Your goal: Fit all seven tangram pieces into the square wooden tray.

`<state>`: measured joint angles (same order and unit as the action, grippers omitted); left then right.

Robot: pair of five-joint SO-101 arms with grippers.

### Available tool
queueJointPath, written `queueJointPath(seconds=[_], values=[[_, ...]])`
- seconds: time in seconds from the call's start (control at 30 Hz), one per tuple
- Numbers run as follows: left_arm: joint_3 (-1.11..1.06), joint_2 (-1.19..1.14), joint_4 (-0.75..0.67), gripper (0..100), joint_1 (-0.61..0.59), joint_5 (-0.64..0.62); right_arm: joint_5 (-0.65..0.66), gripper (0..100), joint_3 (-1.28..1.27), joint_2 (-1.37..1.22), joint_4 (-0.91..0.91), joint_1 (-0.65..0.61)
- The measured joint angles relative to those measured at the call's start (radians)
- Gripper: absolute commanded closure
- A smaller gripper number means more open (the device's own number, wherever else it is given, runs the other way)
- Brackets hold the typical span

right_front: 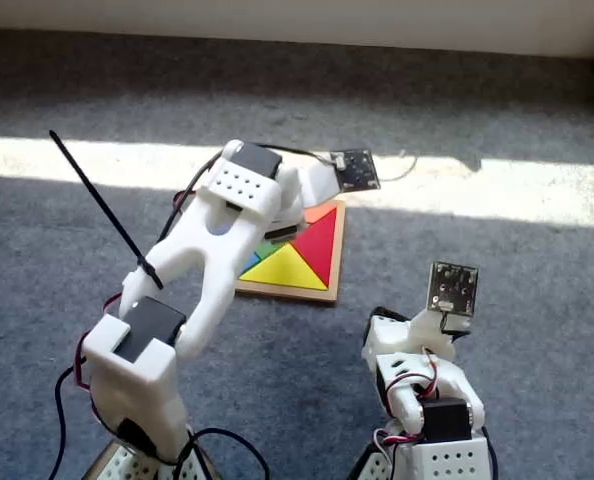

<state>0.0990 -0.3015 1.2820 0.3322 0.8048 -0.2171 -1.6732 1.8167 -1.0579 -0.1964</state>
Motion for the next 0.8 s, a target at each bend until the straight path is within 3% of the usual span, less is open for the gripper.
queueJointPath(seconds=[0.1,0.27,0.5,0.63,0.8], values=[[-0.046,0.049,0.015,100,0.000,-0.003,0.000,99.4,0.000,0.000,0.000,0.000],[-0.118,0.138,0.041,98,-0.041,-0.069,0.000,99.4,0.000,0.000,0.000,0.000],[-0.192,0.245,0.043,77,-0.261,-0.298,0.000,99.4,0.000,0.000,0.000,0.000],[-0.239,0.242,0.012,76,-0.377,-0.385,0.000,99.4,0.000,0.000,0.000,0.000],[-0.276,0.133,-0.091,75,-0.410,-0.494,0.000,99.4,0.000,0.000,0.000,0.000]])
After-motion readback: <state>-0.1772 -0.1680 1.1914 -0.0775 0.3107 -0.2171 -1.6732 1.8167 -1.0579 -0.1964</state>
